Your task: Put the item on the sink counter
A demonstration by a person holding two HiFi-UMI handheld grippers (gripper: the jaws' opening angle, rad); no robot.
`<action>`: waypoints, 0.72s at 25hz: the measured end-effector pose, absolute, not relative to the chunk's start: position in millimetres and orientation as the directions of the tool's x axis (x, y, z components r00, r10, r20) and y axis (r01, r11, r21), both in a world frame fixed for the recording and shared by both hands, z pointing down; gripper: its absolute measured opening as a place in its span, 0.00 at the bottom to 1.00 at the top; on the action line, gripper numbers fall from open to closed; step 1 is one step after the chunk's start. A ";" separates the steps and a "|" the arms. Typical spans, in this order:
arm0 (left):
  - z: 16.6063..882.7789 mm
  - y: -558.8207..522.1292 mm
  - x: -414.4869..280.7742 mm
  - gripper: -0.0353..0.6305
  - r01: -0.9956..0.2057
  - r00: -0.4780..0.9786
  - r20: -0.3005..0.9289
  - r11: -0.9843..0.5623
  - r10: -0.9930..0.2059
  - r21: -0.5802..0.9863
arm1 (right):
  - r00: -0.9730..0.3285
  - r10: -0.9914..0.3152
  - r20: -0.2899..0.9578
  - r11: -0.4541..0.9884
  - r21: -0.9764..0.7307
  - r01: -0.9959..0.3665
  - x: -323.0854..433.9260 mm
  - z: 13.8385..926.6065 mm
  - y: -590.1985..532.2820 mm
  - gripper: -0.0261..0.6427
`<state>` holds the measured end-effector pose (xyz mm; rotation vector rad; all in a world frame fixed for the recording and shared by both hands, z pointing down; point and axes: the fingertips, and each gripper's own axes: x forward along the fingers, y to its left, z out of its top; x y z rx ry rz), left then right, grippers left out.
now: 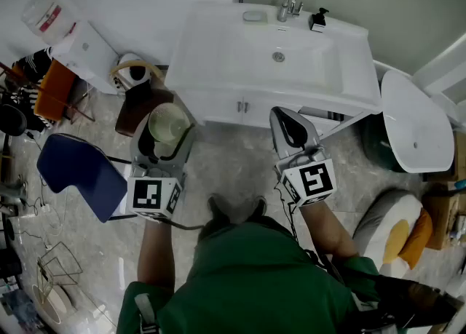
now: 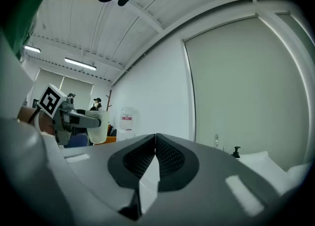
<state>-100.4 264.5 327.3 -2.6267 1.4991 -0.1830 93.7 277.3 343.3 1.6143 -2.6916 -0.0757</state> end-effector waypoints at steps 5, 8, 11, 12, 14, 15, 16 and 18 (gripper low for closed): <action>327.5 253.6 -132.0 0.62 -0.851 0.509 0.040 -0.509 -0.860 -0.132 | -0.461 -0.887 -0.011 0.460 0.057 -0.886 65.5 341.9 269.6 0.04; 325.3 243.9 -148.1 0.62 -0.847 0.517 0.033 -0.517 -0.855 -0.126 | -0.447 -0.895 -0.010 0.446 0.053 -0.894 51.4 338.5 262.3 0.04; 320.7 232.5 -163.3 0.62 -0.837 0.535 0.023 -0.533 -0.845 -0.123 | -0.424 -0.905 -0.029 0.423 0.038 -0.905 37.5 331.7 253.0 0.04; 318.0 229.0 -169.0 0.62 -0.833 0.541 0.018 -0.539 -0.841 -0.123 | -0.413 -0.910 -0.030 0.412 0.037 -0.910 32.5 329.2 249.7 0.04; 312.8 221.8 -181.4 0.62 -0.824 0.554 0.012 -0.551 -0.832 -0.131 | -0.390 -0.920 -0.030 0.389 0.041 -0.920 21.9 323.4 243.3 0.04; 311.2 217.9 -188.1 0.62 -0.820 0.560 0.012 -0.556 -0.829 -0.135 | -0.379 -0.925 -0.031 0.377 0.044 -0.925 16.8 320.5 240.5 0.04; 310.7 214.0 -195.1 0.62 -0.816 0.566 0.012 -0.562 -0.825 -0.137 | -0.367 -0.930 -0.033 0.365 0.045 -0.930 11.8 317.8 238.1 0.04; 312.8 206.8 -210.5 0.62 -0.808 0.577 0.015 -0.574 -0.816 -0.132 | -0.345 -0.938 -0.041 0.343 0.044 -0.938 1.5 312.7 235.3 0.04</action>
